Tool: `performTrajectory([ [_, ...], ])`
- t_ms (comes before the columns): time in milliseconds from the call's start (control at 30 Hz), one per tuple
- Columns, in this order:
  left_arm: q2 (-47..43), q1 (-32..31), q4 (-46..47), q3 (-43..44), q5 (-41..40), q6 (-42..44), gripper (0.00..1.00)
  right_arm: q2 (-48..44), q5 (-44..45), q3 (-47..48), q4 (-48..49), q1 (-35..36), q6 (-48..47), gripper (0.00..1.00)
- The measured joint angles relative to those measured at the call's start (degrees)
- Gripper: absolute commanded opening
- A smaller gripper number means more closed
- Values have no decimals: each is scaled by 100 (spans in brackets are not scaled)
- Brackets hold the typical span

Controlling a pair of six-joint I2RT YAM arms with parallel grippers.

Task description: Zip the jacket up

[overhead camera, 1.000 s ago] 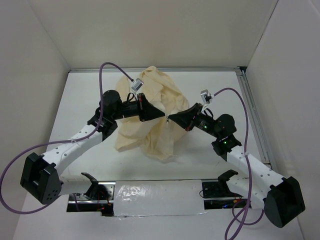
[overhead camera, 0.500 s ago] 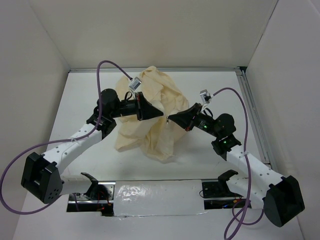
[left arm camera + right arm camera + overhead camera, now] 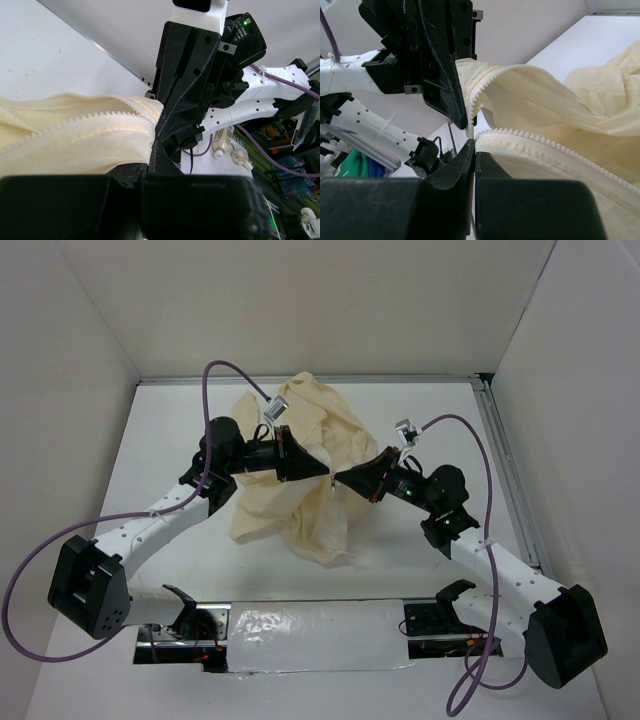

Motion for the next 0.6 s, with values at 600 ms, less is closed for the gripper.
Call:
performTrajectory([
  [600, -2, 0, 166, -90, 15, -7, 0, -46, -92, 0, 2, -87, -22, 0],
])
